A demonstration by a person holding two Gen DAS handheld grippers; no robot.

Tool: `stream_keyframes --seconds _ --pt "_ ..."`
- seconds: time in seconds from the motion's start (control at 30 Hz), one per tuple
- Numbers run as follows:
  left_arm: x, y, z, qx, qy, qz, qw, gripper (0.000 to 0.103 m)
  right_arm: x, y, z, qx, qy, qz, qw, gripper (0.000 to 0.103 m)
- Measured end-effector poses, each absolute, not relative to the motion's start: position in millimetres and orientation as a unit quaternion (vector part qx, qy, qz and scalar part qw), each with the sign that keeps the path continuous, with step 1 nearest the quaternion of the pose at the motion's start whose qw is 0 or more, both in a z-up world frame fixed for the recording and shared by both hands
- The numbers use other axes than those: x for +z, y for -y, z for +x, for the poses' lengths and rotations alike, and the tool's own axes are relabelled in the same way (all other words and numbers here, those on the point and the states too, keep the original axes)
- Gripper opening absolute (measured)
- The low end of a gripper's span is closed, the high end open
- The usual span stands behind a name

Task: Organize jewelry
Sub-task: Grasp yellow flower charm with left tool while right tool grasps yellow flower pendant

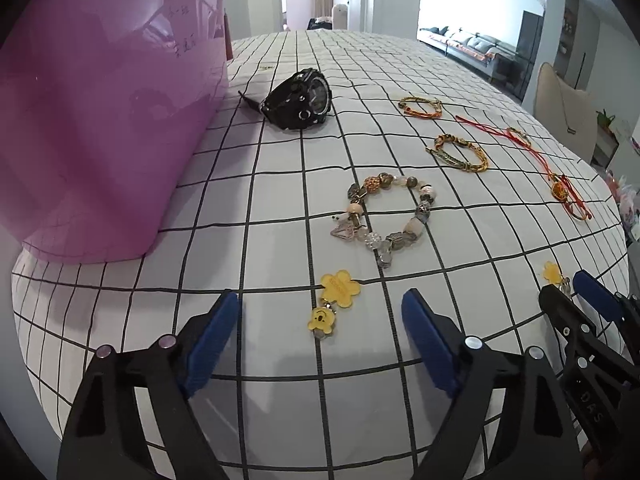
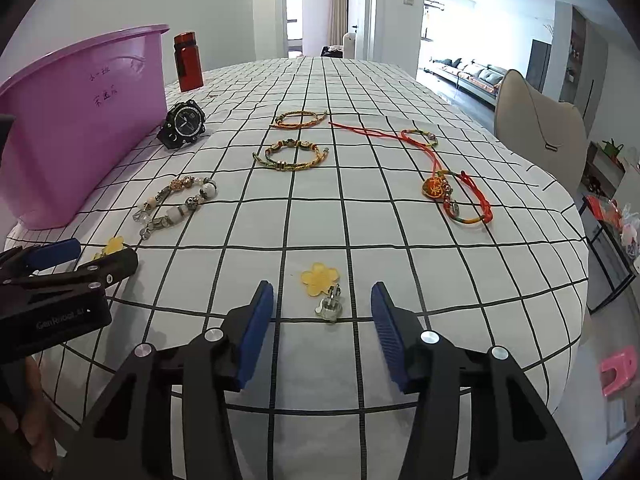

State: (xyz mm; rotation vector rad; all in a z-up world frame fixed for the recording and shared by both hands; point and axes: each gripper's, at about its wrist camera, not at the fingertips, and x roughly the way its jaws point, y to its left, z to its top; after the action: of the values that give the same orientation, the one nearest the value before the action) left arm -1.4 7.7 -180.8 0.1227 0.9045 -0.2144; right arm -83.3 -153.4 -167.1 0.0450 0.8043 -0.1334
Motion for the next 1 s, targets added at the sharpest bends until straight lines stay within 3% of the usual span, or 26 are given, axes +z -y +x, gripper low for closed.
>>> stream_keyframes --seconds 0.53,0.7,0.77,0.83,1.0 --pt "-177 -4 -20 -0.123 -0.417 0.060 0.898 0.043 -166 146 -86 -0.056 -0.388 0.013 0.920 0.033" --pt "-176 -2 -24 -0.127 -0.415 0.062 0.899 0.032 -166 142 -87 -0.052 -0.386 0.007 0.921 0.017" --pt "-176 -3 -25 -0.125 -0.415 0.059 0.899 0.025 -166 140 -87 -0.049 -0.386 0.004 0.921 0.012" --pt "-176 -3 -25 -0.125 -0.415 0.059 0.899 0.012 -166 140 -88 -0.049 -0.385 0.005 0.922 0.012" --pt "-175 -3 -26 -0.126 -0.415 0.057 0.899 0.011 -165 142 -89 -0.046 -0.385 0.012 0.922 0.012"
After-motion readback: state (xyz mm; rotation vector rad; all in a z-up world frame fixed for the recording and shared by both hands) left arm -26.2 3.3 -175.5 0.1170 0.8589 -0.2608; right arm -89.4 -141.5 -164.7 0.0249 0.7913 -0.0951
